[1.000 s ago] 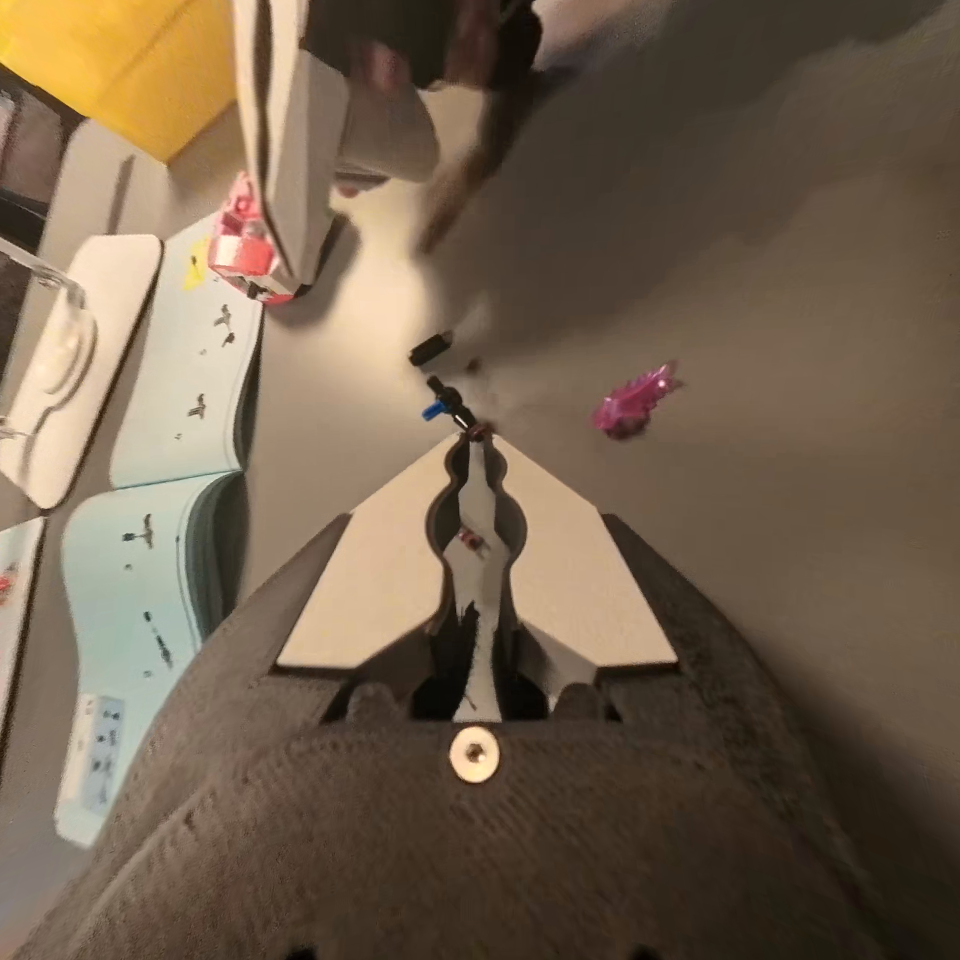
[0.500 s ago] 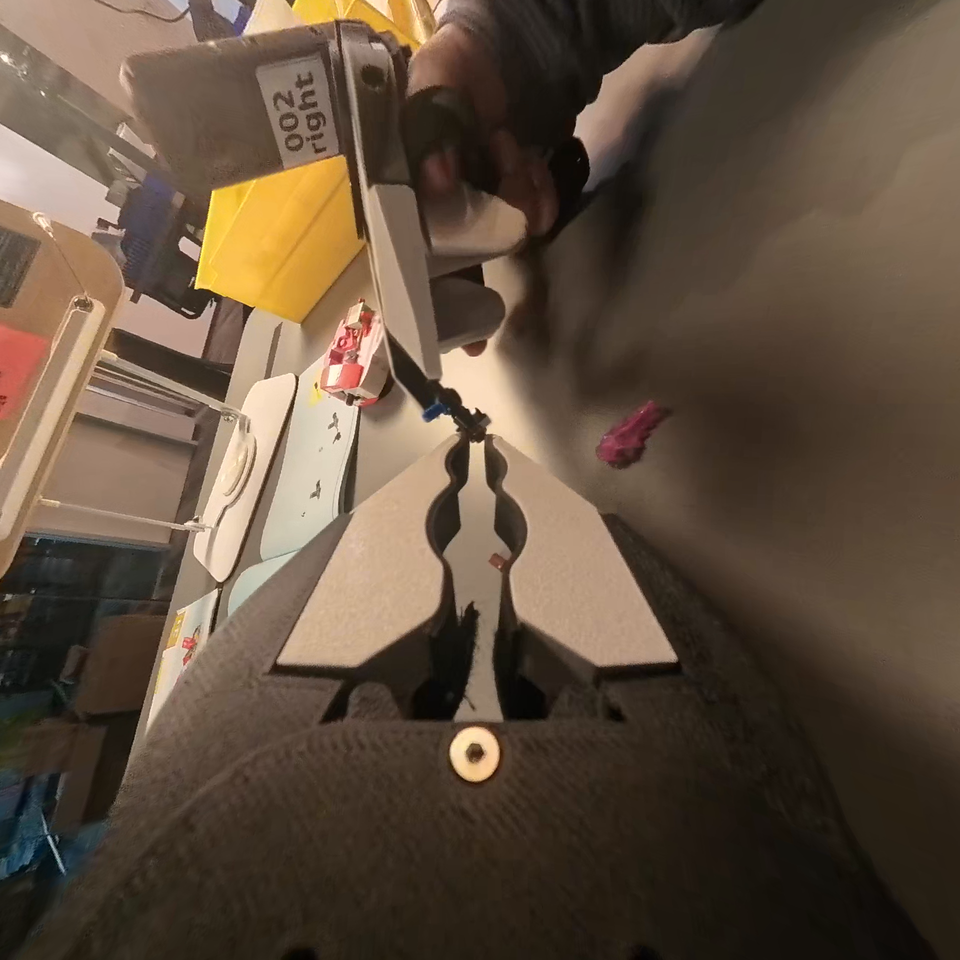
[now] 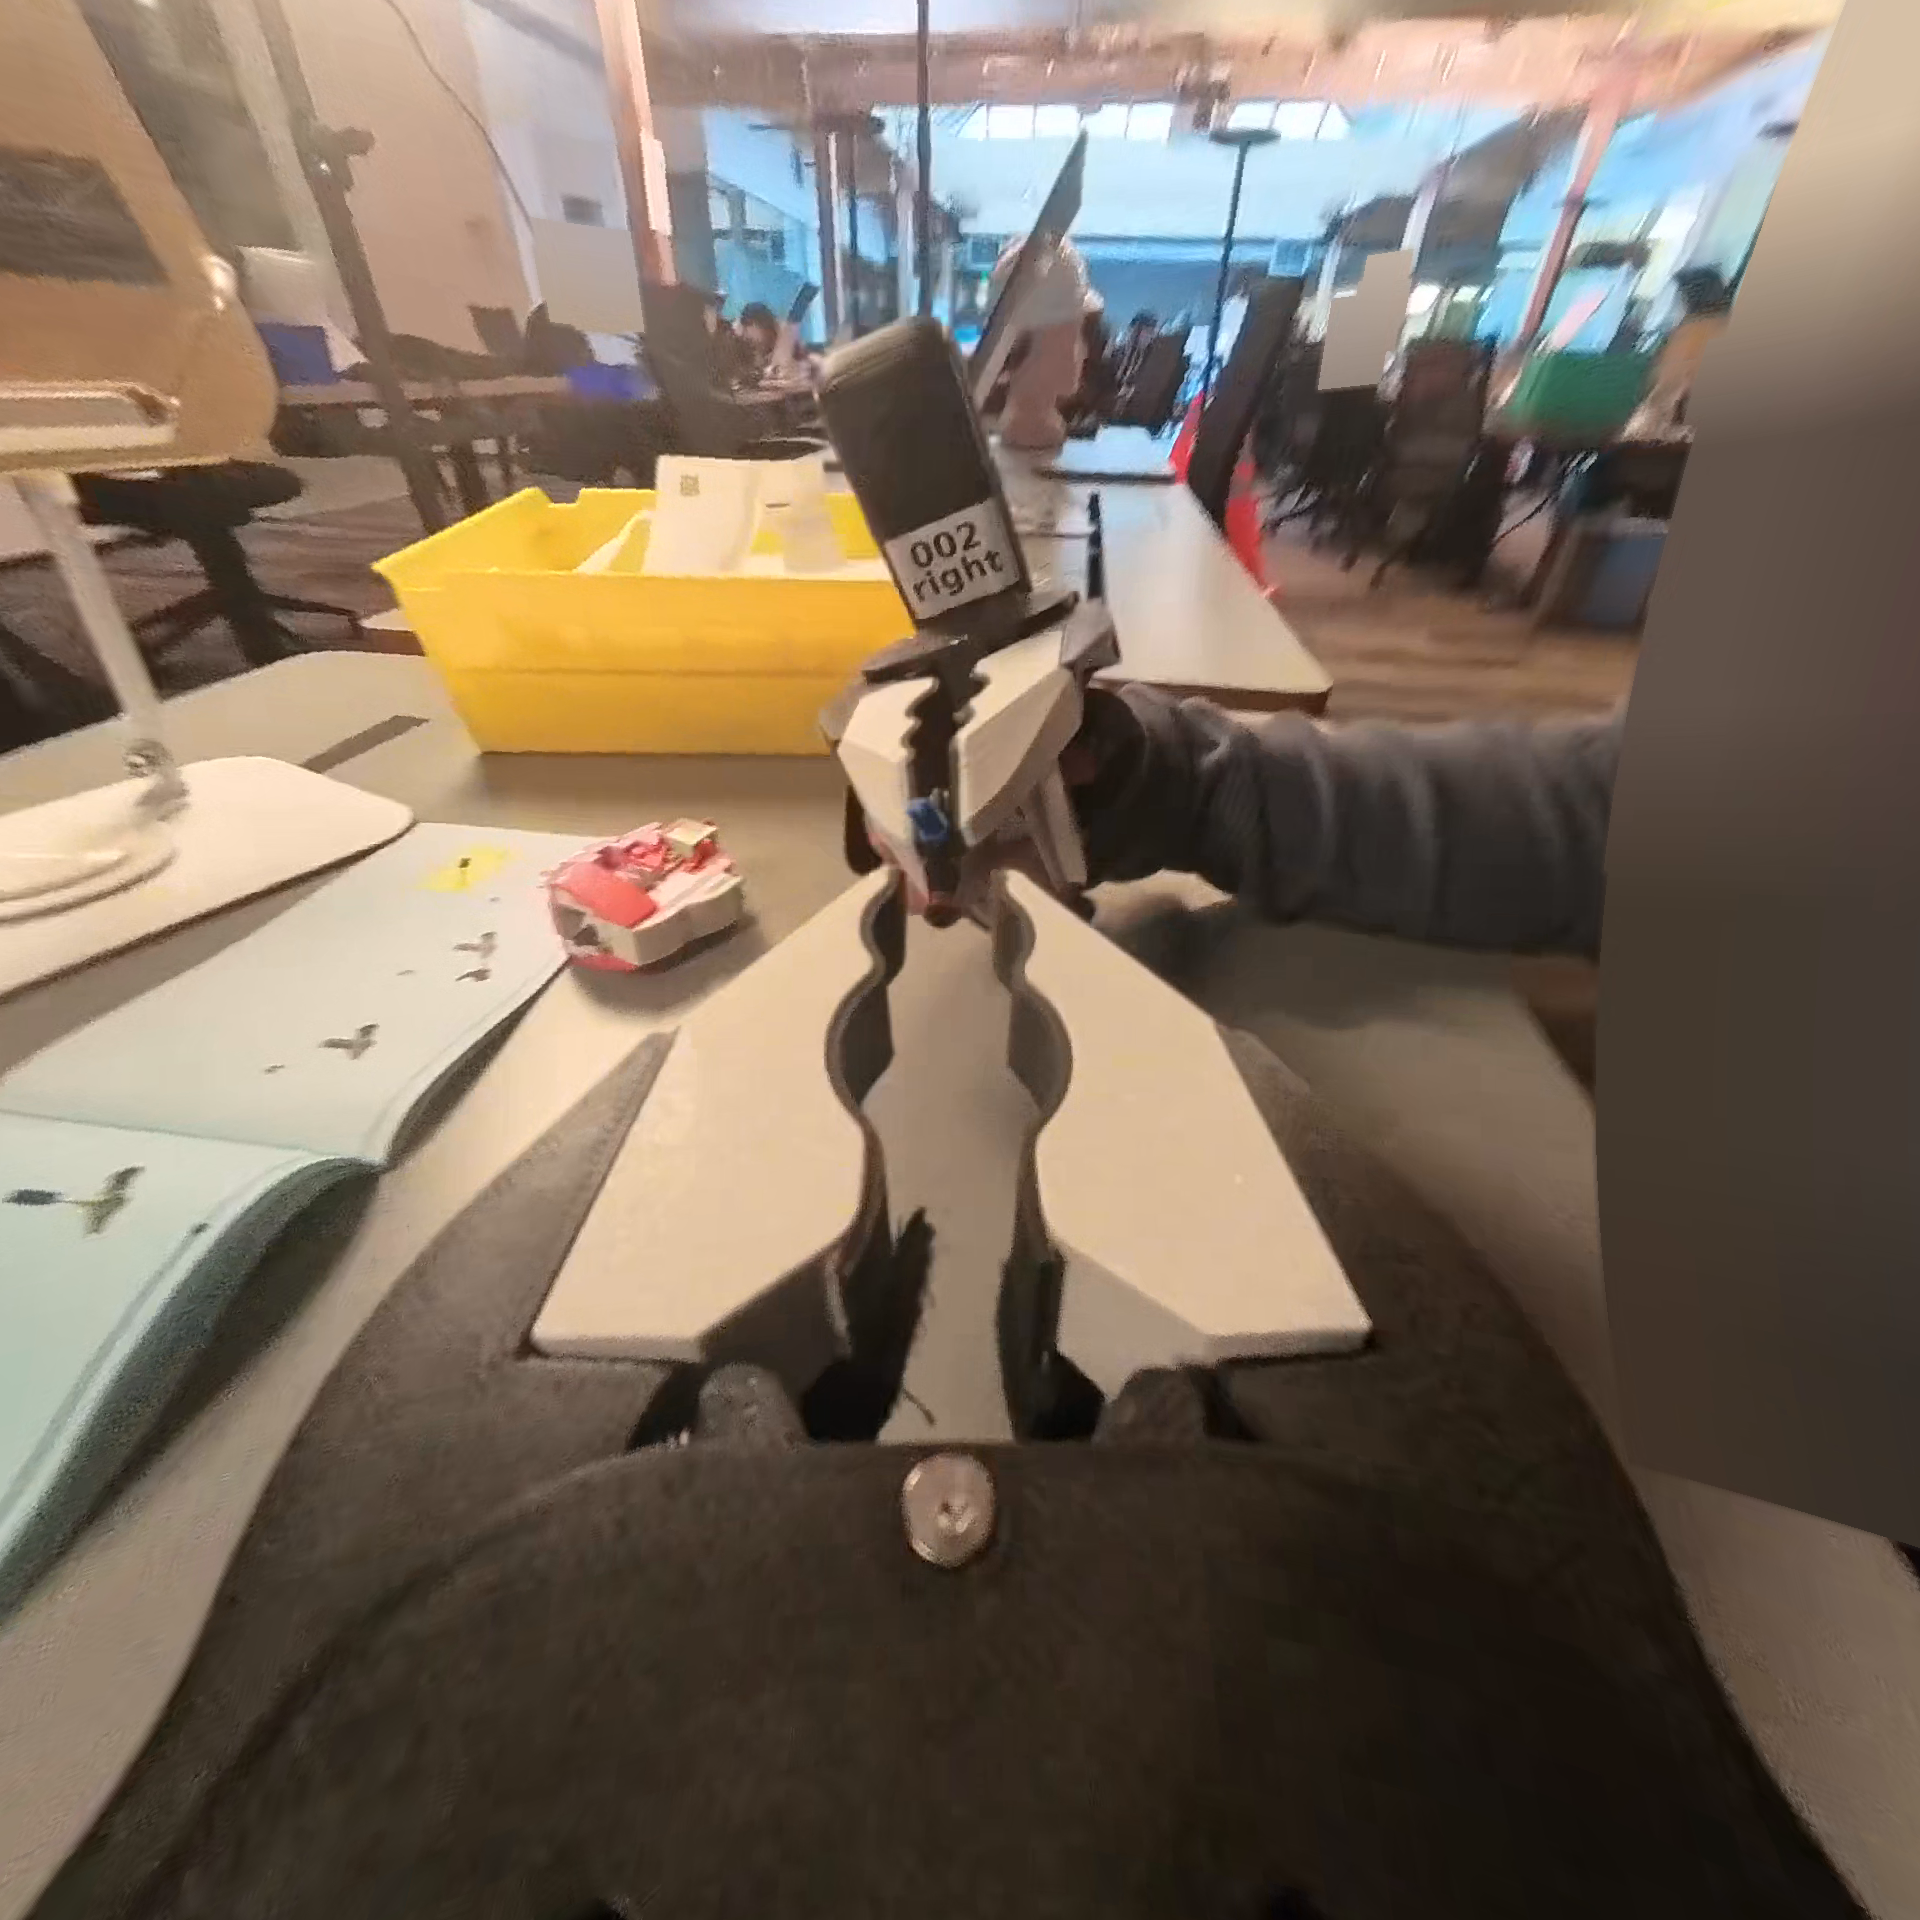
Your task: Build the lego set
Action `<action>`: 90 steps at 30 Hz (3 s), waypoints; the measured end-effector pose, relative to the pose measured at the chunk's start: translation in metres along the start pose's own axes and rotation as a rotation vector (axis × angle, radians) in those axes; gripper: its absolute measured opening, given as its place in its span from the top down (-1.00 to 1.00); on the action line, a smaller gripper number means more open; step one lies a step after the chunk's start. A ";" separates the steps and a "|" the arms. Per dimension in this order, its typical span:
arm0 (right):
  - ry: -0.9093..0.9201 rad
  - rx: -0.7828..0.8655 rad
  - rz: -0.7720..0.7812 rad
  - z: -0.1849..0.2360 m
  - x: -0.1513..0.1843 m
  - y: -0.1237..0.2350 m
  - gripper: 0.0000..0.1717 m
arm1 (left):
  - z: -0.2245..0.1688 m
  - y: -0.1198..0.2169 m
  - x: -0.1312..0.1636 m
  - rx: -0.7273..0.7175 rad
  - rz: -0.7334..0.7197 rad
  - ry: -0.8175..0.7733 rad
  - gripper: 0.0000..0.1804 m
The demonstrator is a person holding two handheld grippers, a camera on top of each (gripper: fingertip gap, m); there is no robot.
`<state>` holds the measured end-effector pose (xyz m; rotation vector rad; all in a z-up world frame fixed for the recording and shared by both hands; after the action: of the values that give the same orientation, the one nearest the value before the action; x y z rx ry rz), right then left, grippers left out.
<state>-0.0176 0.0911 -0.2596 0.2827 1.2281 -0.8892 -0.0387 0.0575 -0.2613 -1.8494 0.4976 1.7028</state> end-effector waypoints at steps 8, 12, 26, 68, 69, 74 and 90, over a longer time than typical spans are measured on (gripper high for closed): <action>0.017 -0.020 -0.007 0.004 0.000 -0.003 0.94 | -0.002 -0.005 0.004 0.037 -0.021 0.156 0.91; 0.004 -0.001 -0.004 0.002 -0.001 -0.002 0.94 | 0.000 -0.005 0.004 0.008 0.009 0.098 0.93; 0.082 0.921 0.559 -0.066 0.029 0.061 0.86 | 0.049 0.030 0.046 -0.222 0.405 -0.116 0.93; 0.344 0.088 0.061 -0.015 0.010 -0.027 0.95 | 0.018 0.019 0.025 0.005 0.205 0.021 0.93; 0.358 0.081 0.056 -0.014 0.009 -0.027 0.95 | 0.018 0.018 0.024 0.007 0.197 0.005 0.93; 0.429 0.066 0.028 -0.008 0.005 -0.027 0.94 | 0.016 0.017 0.018 0.000 0.164 -0.074 0.93; 0.169 -0.015 -0.051 -0.005 0.000 -0.022 0.95 | 0.007 0.016 0.014 0.080 0.128 0.037 0.93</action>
<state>-0.0372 0.0797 -0.2557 0.3209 1.4026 -0.9141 -0.0522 0.0508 -0.2780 -1.8294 0.7030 1.7073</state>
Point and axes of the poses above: each gripper's, where its closed fingertips meet, y back along the fingers, x out of its underside, z = x × y across the jaws, the point moved 2 cm from there along y, back along the fingers, and after that the axes turned 12 degrees about -z, right-handed, at the moved point
